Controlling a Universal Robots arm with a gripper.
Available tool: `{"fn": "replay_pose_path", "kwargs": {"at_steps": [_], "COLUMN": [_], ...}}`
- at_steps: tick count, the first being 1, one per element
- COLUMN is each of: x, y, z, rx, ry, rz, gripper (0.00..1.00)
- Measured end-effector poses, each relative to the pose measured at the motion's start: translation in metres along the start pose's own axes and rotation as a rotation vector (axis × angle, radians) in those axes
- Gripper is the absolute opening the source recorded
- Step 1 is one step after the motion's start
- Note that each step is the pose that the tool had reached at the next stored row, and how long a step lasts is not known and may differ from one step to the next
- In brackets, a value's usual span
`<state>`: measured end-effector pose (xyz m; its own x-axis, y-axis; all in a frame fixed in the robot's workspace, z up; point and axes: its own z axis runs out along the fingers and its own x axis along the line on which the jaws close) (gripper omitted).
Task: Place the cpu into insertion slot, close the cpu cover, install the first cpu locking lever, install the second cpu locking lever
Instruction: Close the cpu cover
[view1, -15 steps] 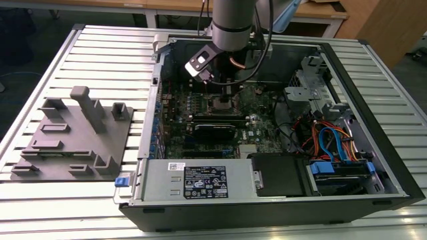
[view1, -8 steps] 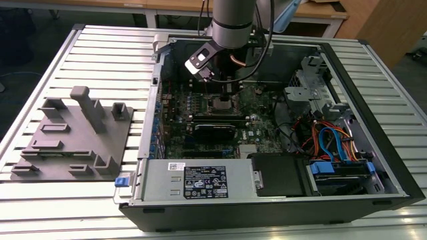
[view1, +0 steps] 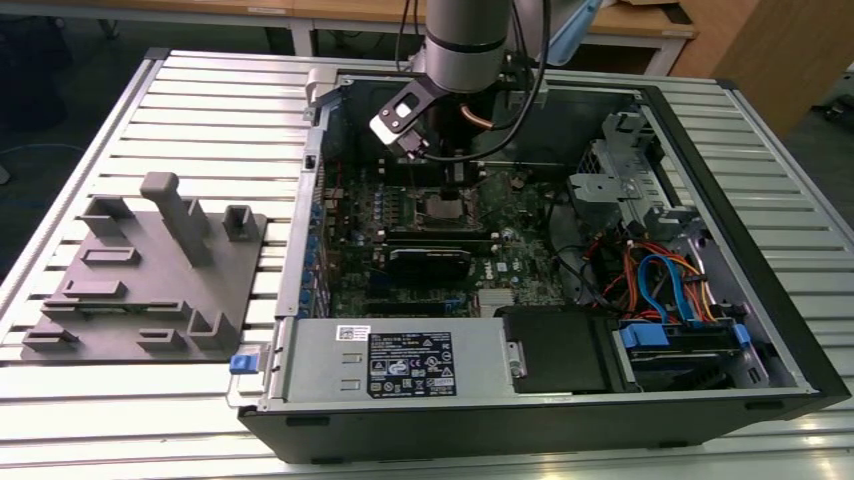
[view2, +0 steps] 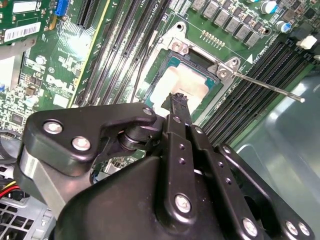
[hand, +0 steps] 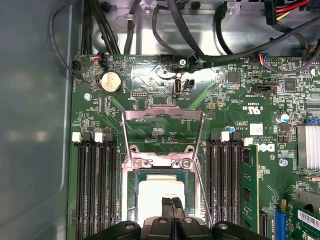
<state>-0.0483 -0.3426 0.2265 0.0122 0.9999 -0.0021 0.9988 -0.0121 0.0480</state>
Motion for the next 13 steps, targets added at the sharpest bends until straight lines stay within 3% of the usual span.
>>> {"fn": "replay_pose_path", "kwargs": {"at_steps": [13], "x": [-0.0001], "y": [0.0002], "z": [-0.0001], "rx": [0.0005], "ry": [-0.0004], "rz": [0.0], "gripper": [0.11]}}
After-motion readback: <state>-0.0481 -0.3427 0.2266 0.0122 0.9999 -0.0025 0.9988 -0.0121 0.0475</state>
